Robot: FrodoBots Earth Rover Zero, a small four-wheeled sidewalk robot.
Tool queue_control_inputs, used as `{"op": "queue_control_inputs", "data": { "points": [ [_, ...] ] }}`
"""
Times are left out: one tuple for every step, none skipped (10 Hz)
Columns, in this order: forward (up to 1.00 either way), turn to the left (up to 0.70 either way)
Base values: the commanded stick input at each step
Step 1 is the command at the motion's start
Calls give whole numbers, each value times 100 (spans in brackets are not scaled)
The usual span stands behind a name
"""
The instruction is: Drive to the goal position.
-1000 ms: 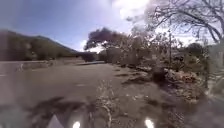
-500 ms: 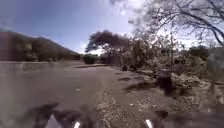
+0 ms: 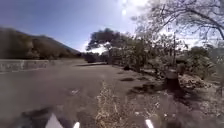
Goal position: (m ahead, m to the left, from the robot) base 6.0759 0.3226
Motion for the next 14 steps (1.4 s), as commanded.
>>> {"op": "queue_control_inputs", "data": {
  "points": [
    [50,0],
    [50,0],
    [50,0],
    [50,0],
    [50,0],
    [50,0],
    [50,0],
    [50,0],
    [50,0],
    [50,0],
    [50,0],
    [50,0],
    [50,0],
    [50,0]
  ]
}}
